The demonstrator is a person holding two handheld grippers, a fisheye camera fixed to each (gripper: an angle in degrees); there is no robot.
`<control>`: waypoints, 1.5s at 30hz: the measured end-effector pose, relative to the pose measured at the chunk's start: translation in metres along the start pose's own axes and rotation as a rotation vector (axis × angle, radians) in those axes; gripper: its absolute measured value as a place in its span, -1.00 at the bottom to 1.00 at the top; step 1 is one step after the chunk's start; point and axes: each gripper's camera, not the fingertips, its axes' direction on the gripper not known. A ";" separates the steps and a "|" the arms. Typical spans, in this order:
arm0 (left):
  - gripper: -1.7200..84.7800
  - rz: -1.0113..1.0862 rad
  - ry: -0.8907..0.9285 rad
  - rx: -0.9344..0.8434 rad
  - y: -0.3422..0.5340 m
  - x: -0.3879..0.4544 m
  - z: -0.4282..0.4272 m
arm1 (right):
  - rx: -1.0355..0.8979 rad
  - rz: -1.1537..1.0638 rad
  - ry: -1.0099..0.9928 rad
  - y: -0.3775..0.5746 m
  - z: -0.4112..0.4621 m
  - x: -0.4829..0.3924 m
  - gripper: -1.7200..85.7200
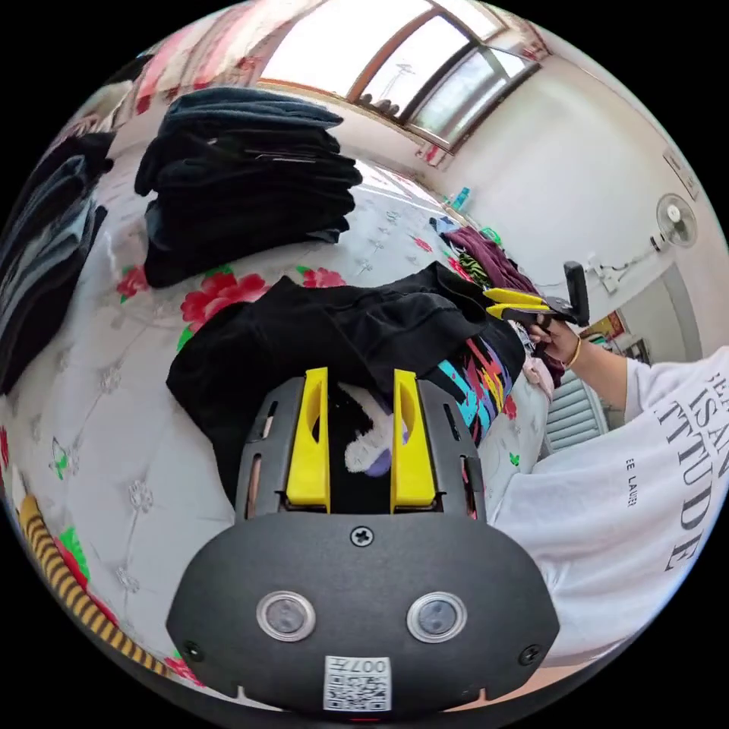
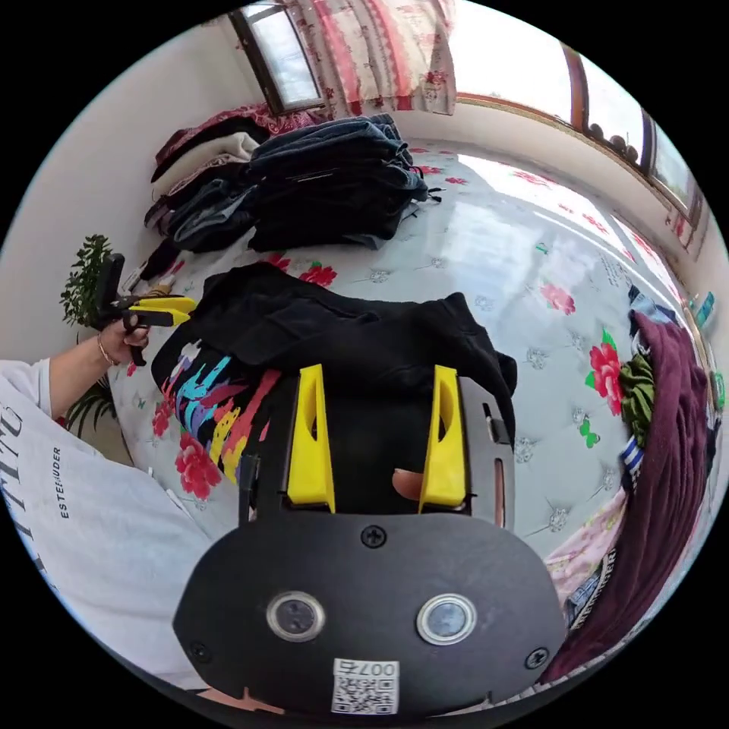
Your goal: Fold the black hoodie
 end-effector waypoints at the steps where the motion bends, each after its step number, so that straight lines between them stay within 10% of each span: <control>1: -0.71 0.027 -0.012 -0.027 -0.006 0.001 0.006 | -0.024 -0.030 -0.002 -0.008 0.007 -0.004 -0.69; 6: -0.85 0.054 0.039 -0.179 -0.032 -0.028 0.048 | -0.124 -0.059 -0.051 -0.058 0.055 0.002 -0.85; 12: -0.94 -0.515 0.260 0.330 -0.025 -0.113 0.004 | 0.165 0.356 -0.122 -0.073 0.022 0.080 -0.93; 17: -0.84 -0.744 0.051 0.259 -0.006 -0.120 0.017 | 0.173 0.553 -0.090 -0.043 0.019 0.106 -0.83; 35: -0.97 -0.430 -0.320 -0.136 0.050 0.052 0.061 | -0.064 0.335 0.130 -0.037 0.033 0.109 -0.83; 39: -0.98 -0.365 -0.359 -0.157 0.049 0.059 0.072 | 0.204 0.583 0.016 -0.011 -0.023 0.171 -0.86; 45: -0.92 -0.462 -0.325 -0.106 0.049 0.058 0.068 | 0.120 0.762 -0.132 0.044 -0.013 0.212 -0.75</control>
